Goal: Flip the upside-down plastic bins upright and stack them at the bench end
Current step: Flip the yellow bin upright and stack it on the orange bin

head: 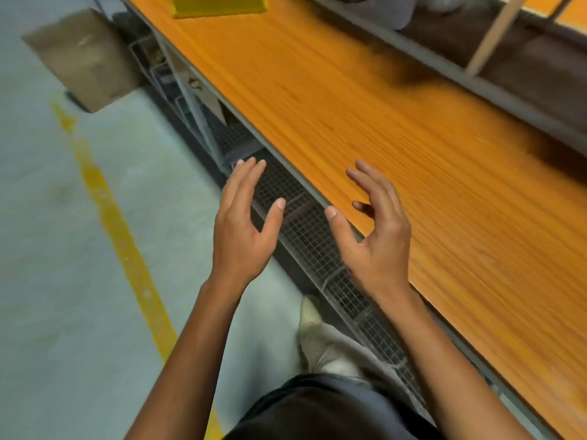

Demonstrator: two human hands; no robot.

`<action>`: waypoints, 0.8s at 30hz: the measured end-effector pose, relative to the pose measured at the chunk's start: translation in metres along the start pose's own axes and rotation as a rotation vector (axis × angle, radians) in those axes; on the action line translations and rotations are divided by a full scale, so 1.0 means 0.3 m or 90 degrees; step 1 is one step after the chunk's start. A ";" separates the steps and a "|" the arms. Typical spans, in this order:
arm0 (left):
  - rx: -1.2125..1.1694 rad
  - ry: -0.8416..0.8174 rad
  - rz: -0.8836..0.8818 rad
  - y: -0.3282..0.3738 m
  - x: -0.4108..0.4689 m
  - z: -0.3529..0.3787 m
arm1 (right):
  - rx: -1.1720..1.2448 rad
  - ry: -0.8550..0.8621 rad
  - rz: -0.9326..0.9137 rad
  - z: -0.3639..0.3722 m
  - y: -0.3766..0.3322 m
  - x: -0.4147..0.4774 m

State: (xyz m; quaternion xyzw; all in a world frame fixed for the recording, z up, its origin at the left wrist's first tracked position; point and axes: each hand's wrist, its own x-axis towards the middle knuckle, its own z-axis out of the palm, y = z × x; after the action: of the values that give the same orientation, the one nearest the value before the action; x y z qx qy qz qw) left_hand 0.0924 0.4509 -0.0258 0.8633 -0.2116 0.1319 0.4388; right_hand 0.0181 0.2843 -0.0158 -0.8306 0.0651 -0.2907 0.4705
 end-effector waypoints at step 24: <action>0.093 0.136 -0.087 -0.732 0.984 -0.240 | 0.043 -0.155 -0.064 1.004 0.048 1.004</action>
State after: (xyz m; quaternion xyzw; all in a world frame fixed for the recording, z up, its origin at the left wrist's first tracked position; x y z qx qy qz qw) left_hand 0.4534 0.5512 -0.0161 0.8864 -0.0940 0.2082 0.4027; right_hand 0.4321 0.3854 -0.0174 -0.8458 -0.0442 -0.2129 0.4872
